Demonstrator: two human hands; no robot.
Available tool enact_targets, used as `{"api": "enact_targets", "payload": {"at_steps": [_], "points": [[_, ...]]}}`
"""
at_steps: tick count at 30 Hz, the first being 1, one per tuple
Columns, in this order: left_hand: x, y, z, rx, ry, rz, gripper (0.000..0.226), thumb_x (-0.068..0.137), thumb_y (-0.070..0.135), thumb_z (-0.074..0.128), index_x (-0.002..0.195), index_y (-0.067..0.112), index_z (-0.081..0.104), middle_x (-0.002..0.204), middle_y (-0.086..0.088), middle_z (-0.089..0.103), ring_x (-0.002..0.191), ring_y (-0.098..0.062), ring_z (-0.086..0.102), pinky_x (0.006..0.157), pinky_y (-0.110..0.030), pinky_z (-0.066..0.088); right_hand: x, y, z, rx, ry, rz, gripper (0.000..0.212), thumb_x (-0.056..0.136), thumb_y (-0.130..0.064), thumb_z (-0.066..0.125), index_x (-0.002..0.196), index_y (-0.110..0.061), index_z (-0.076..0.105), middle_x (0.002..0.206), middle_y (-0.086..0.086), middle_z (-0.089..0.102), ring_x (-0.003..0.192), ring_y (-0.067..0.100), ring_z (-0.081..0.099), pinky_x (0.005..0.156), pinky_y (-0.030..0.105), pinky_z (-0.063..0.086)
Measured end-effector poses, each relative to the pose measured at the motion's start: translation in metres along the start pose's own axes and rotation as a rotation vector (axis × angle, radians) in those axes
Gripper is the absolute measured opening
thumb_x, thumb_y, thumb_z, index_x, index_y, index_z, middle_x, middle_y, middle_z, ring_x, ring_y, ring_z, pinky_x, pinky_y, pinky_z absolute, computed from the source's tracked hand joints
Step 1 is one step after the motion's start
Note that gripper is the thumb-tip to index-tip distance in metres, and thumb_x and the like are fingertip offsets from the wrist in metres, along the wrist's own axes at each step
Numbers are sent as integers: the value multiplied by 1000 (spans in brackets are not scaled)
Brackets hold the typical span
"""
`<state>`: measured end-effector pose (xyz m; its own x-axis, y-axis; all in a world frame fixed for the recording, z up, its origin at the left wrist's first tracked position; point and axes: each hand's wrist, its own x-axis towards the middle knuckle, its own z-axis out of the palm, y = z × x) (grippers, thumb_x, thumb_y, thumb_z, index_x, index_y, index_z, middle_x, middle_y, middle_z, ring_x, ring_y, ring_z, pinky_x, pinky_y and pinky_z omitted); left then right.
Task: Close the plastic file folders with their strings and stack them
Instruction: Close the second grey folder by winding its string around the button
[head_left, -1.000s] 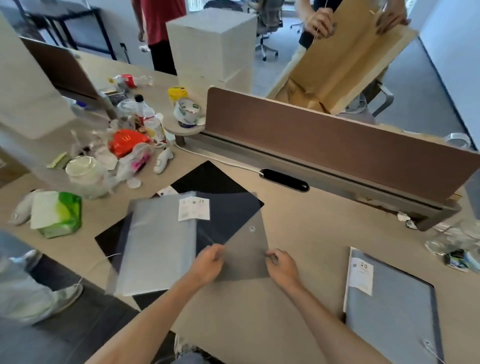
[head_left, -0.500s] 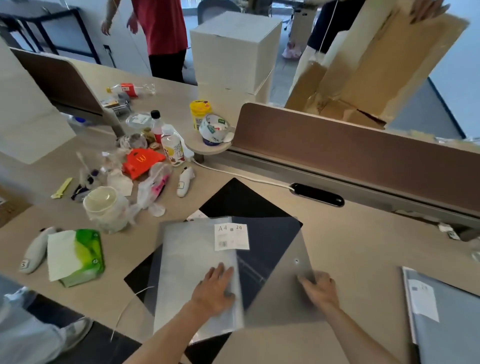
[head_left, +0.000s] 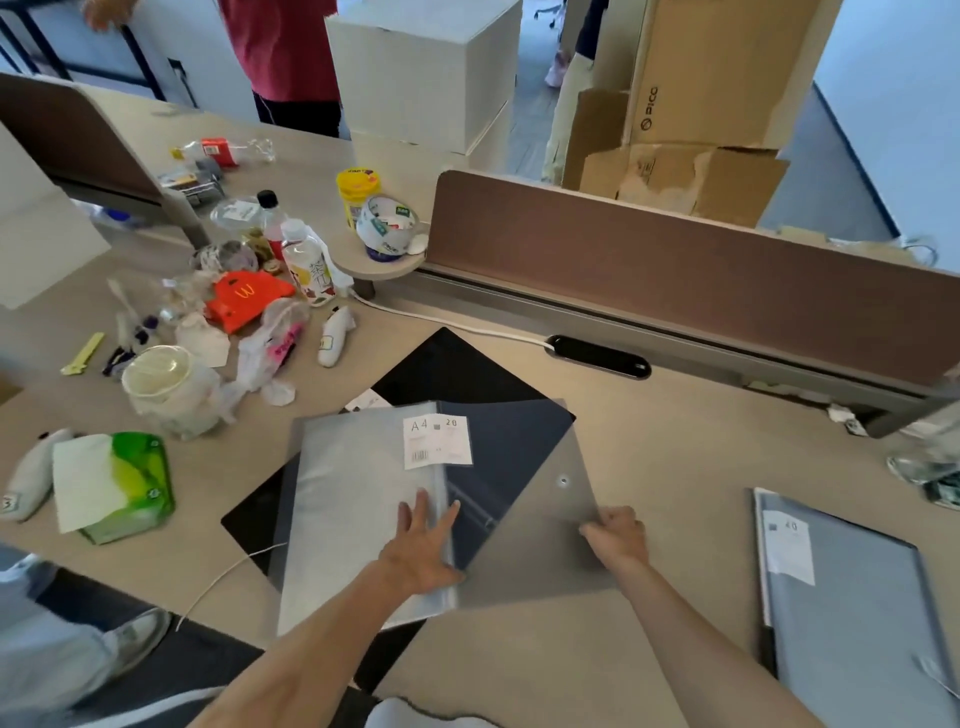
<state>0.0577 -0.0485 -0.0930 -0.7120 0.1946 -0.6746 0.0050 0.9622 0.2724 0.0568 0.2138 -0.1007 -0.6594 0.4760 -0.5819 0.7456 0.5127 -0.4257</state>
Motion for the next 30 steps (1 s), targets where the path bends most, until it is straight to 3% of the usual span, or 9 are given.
{"api": "enact_targets", "payload": {"at_steps": [5,7,9,15,18,22,25,28,30], "points": [[6,6,6,13,-10,-25,106,80,49,66,149,34,-12,153,-15,-34,140,-42,-27,116,-57,16,13,5,-14,163,-23,28,29,75,-21,65,101,-6,65,104,13,69,104,28,64,82,27,48],[8,4,8,46,-13,-28,107,79,50,67,150,34,-12,153,-16,-34,140,-44,-26,116,-57,18,16,12,-7,182,-97,15,9,74,-18,66,70,-11,71,84,12,72,88,27,68,73,30,49],[10,4,8,48,-9,-29,108,78,50,67,149,34,-13,153,-16,-34,140,-43,-27,115,-57,19,16,12,-1,202,-140,23,18,74,-16,66,57,-12,66,74,10,71,76,25,66,66,30,49],[6,6,23,303,1,25,131,61,59,74,145,35,-23,147,-7,-45,137,-44,-33,110,-68,17,15,13,-4,297,-181,66,12,83,-13,63,92,-10,71,93,5,67,82,21,59,43,8,42],[3,3,33,347,24,83,124,63,57,71,146,36,-18,150,-6,-40,137,-45,-31,109,-69,20,15,16,-4,257,-177,87,9,83,-18,64,77,-12,66,96,6,67,88,22,59,55,22,43],[-4,-2,26,260,75,173,115,68,65,63,149,32,-13,157,-5,-27,141,-43,-24,110,-59,32,20,20,1,217,-147,54,31,78,-33,64,97,-8,70,105,10,71,98,27,66,82,32,51],[-12,-3,17,163,102,205,114,70,67,61,148,33,-14,158,1,-26,144,-36,-22,113,-51,30,22,22,0,270,-121,4,41,76,-41,67,101,-9,67,103,7,71,95,25,66,79,30,51],[-19,-7,13,109,133,208,113,70,67,62,148,35,-14,157,5,-26,145,-29,-20,115,-49,27,9,9,-9,403,-284,-64,17,86,-20,63,99,-12,70,106,9,72,92,25,68,84,37,56],[-24,-13,10,82,149,209,115,69,69,61,148,35,-14,157,6,-28,146,-25,-18,117,-47,24,-1,-1,-22,476,-351,-136,20,90,-6,56,102,-17,67,103,10,71,85,24,68,74,37,56]]}}
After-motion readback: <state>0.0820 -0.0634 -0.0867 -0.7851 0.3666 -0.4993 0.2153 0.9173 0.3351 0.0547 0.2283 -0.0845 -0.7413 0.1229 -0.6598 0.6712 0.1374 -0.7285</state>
